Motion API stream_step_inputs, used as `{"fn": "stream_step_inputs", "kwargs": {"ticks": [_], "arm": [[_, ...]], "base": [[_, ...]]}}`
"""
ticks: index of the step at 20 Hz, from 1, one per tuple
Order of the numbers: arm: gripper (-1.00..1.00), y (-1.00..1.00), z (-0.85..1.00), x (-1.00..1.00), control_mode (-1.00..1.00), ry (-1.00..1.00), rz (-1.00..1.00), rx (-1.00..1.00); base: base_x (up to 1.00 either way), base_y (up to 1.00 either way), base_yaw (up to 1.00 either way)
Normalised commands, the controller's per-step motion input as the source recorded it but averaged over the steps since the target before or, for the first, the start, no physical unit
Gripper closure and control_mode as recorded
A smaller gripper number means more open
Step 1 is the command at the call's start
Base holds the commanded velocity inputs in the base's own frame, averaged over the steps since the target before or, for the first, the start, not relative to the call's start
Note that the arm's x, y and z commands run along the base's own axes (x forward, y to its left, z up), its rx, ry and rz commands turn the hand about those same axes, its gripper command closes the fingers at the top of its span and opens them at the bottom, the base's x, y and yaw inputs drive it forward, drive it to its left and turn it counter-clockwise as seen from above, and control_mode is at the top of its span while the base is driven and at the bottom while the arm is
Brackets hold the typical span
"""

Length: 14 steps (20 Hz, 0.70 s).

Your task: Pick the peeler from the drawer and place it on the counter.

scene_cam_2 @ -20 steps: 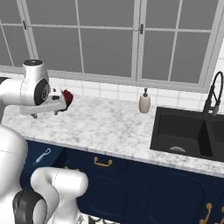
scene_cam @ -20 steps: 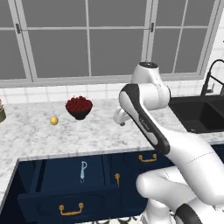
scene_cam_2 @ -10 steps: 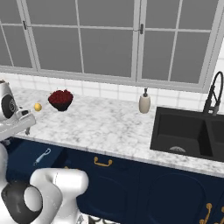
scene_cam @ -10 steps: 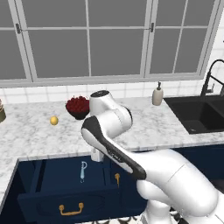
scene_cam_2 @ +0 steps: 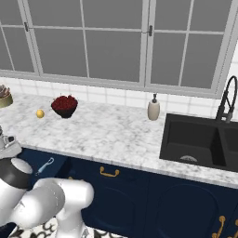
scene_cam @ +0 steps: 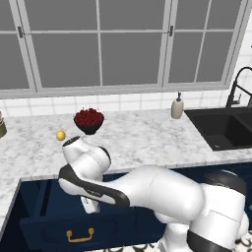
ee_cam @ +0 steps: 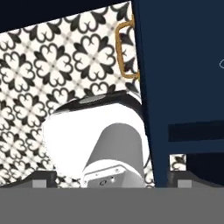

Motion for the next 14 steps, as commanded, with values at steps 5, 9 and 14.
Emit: {"fn": "stream_step_inputs", "kwargs": {"ticks": [5, 9, 14], "arm": [[-1.00, 0.16, -0.65, 0.00, -1.00, 0.25, 0.17, -0.01], [-1.00, 0.04, -0.54, 0.00, -1.00, 0.04, 0.08, -0.05], [-1.00, 0.00, -0.28, 0.15, -1.00, -0.06, 0.01, -0.01]], "base": [[0.00, 0.00, 0.00], [0.00, 0.00, 0.00], [0.00, 0.00, 0.00]]}}
